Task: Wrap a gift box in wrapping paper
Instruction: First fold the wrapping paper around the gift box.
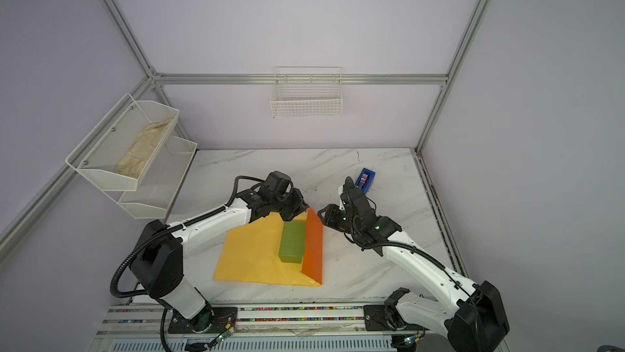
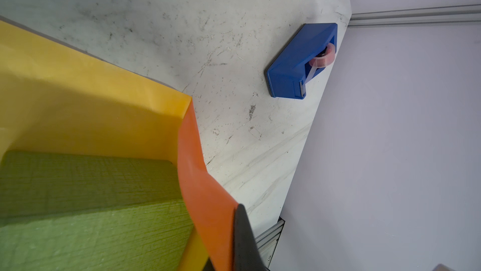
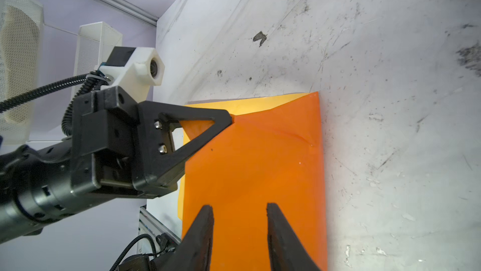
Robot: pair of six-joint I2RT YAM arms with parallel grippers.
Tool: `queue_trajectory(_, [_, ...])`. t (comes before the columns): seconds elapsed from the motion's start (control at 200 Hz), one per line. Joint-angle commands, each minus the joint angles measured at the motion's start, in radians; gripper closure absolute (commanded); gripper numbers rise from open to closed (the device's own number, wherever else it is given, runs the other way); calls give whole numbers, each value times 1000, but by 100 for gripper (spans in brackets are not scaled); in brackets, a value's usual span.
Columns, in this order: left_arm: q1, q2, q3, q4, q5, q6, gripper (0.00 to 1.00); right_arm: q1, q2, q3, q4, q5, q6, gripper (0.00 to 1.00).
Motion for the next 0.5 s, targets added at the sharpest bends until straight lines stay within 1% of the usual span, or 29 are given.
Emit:
queue_trajectory(0.0, [20,19,52,-44,93,132,100,-1,35,0,-28,19,-26,67])
queue_trajectory(0.075, [27,31,68,-75,100,177,98,0,54,-9,-5,-12,-57,72])
queue_trajectory(0.205, [34,63,112,-139,92,247,97,7,108,-62,90,-178,-51,78])
queue_trajectory(0.255, [36,77,125,-157,95,264,97,16,122,-82,119,-213,-41,80])
queue_trajectory(0.355, [39,85,133,-177,82,292,96,47,139,-96,136,-222,-34,83])
queue_trajectory(0.495, [43,82,139,-203,50,318,95,81,177,-98,176,-240,-20,83])
